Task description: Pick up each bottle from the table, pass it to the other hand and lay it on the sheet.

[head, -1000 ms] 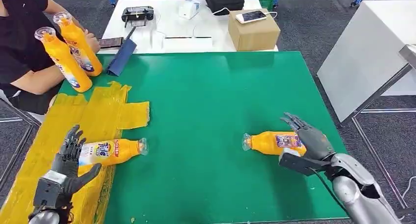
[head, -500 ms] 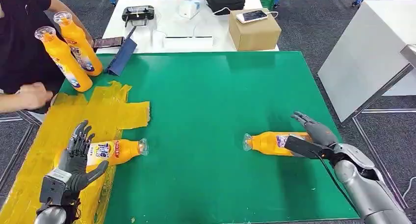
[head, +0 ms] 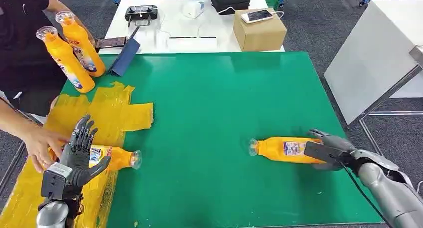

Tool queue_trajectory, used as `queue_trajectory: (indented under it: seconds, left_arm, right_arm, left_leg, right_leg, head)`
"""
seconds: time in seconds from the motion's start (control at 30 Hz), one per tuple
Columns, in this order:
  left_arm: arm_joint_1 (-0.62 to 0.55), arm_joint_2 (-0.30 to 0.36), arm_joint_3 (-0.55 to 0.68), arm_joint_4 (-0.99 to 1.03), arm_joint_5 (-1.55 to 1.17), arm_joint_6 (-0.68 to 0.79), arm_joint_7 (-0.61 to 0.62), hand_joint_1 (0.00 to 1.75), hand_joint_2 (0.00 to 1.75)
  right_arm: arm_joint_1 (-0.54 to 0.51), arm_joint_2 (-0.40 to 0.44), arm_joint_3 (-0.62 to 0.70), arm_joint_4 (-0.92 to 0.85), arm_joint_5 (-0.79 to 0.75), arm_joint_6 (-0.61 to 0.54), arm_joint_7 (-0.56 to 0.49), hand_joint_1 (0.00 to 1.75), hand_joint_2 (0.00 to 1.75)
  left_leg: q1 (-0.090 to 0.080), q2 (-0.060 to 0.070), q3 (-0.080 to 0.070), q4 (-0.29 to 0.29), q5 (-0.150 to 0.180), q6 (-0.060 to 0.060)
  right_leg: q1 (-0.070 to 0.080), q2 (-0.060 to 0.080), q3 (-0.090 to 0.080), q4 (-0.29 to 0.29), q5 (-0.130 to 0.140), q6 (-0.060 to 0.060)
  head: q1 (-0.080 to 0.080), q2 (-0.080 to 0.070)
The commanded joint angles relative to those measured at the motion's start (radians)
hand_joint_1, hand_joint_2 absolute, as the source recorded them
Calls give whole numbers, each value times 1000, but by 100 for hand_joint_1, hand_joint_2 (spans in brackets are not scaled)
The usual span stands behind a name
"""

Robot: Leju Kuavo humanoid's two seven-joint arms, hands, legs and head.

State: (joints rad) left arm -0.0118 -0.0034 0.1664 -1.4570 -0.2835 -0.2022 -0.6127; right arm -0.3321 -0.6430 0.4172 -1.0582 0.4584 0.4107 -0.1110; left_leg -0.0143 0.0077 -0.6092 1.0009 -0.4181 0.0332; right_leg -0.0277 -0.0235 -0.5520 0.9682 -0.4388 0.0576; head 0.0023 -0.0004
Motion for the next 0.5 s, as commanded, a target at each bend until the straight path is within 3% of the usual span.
queue_trajectory:
  seconds: [0.03, 0.4, 0.5]
  left_arm:
    - [-103, 30, -64, 154, 13, 11, 1, 0, 175]
    - [-111, 32, -60, 163, 28, 14, 2, 0, 175]
    - [-109, 27, -61, 157, 36, 14, 8, 0, 175]
  right_arm:
    - [18, -134, 151, 4, -88, 22, 26, 175, 175]
    - [16, -150, 201, -5, -128, 16, 45, 175, 175]
    - [27, -77, 195, 50, -105, -57, 44, 175, 175]
  left_leg:
    - [1, -2, 1, 0, 0, -1]
    - [2, 0, 1, 0, -1, -3]
    - [1, 1, 2, -1, 0, -2]
  right_leg:
    - [1, -1, 3, -1, 0, -2]
    - [2, 2, 3, -1, 1, -3]
    - [1, 2, 3, -2, 1, -1]
  head:
    - [0, 0]
    - [0, 0]
    - [0, 0]
